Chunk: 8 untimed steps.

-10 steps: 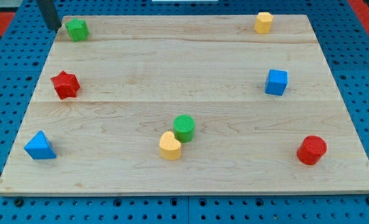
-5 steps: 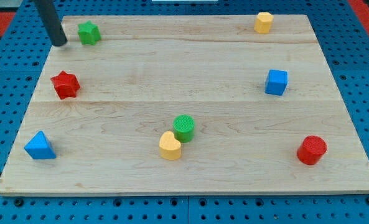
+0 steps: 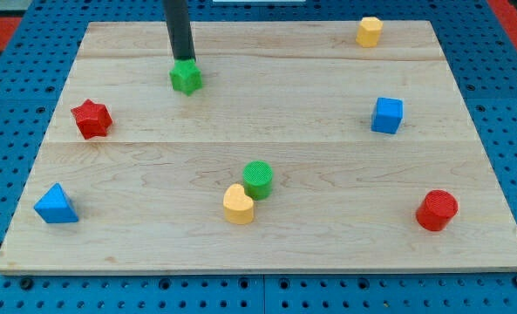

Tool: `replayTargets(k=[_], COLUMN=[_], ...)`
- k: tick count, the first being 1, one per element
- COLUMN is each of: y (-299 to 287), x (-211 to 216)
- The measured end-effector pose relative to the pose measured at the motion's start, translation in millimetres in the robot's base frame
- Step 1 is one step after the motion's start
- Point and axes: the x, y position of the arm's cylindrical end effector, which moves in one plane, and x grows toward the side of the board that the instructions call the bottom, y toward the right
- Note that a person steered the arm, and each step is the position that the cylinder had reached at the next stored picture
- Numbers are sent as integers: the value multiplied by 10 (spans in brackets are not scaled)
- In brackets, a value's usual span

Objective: Move the green star above to the green circle

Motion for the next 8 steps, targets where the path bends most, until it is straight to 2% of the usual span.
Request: replayTargets(k=[1, 2, 4, 5, 6, 8], y=[-42, -220, 92, 217, 446, 660], x=[220, 129, 961, 1128, 976, 1422])
